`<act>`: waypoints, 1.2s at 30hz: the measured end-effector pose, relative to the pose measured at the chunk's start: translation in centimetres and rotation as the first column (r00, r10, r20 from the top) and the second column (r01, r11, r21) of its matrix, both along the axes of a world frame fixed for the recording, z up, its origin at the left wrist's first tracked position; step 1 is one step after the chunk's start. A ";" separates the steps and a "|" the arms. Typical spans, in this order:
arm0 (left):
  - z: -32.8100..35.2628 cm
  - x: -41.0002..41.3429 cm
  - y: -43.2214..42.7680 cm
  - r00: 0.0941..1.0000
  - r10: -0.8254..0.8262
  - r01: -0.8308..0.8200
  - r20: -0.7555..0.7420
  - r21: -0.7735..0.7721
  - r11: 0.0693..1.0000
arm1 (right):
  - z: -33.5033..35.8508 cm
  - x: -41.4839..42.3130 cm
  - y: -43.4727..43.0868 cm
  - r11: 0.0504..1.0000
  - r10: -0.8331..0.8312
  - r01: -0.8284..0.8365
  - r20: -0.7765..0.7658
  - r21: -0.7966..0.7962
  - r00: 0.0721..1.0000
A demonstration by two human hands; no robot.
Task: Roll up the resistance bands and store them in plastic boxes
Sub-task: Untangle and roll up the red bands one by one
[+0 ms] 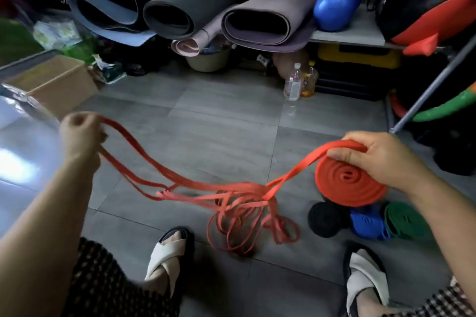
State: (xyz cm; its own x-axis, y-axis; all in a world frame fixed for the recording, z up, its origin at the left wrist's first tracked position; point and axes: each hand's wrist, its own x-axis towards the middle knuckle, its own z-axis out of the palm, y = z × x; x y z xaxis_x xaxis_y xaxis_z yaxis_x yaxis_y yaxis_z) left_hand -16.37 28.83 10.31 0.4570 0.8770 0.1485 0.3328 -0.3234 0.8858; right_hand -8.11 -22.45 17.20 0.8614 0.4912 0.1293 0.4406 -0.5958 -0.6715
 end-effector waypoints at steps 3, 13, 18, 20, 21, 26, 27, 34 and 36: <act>-0.9 -0.4 -6.9 0.866 -0.245 0.313 -0.436 0.091 0.945 | 0.7 -0.5 1.2 0.998 0.045 -0.046 0.015 0.051 0.999; -7.8 1.3 -25.0 0.130 -0.775 0.925 -0.618 -0.206 0.319 | 1.8 -1.6 3.3 0.976 0.122 -0.115 -0.026 0.185 0.992; -8.5 1.7 -27.5 -0.032 -0.743 0.956 -0.669 -0.237 0.173 | 2.4 -1.4 2.1 0.968 0.120 -0.115 -0.008 0.221 0.993; -7.7 2.1 -27.9 -0.060 -0.722 0.950 -0.689 -0.262 0.170 | 2.6 -1.4 1.2 0.972 0.099 -0.091 -0.027 0.217 0.995; -7.0 2.3 -27.9 -0.072 -0.688 0.957 -0.722 -0.244 0.157 | 2.5 -1.3 0.7 0.976 0.086 -0.077 -0.039 0.203 0.995; -2.7 2.8 -27.1 -0.059 -0.575 0.980 -0.816 -0.158 0.123 | 1.7 -0.9 -1.1 0.996 0.036 -0.033 -0.037 0.082 0.999; -1.9 2.8 -26.7 -0.041 -0.551 0.987 -0.833 -0.120 0.108 | 1.5 -0.8 -1.3 0.997 0.032 -0.030 -0.033 0.066 0.999; 7.3 1.6 -22.8 0.287 -0.957 0.956 -0.038 -0.057 0.289 | -0.2 -0.7 -1.0 0.997 0.050 -0.053 -0.062 -0.047 0.997; 8.9 0.8 -20.7 0.386 -0.896 0.921 0.221 -0.046 0.386 | -0.3 -0.9 -0.5 0.994 0.072 -0.079 -0.090 -0.080 0.993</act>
State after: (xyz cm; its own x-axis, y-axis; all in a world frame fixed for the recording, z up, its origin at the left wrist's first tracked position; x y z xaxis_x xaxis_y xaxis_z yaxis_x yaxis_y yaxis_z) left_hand -15.57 8.11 19.24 0.9780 -0.0381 0.2053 -0.2085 -0.2265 0.9514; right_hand -9.04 -22.94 16.87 0.8277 0.5611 0.0117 0.4287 -0.6187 -0.6584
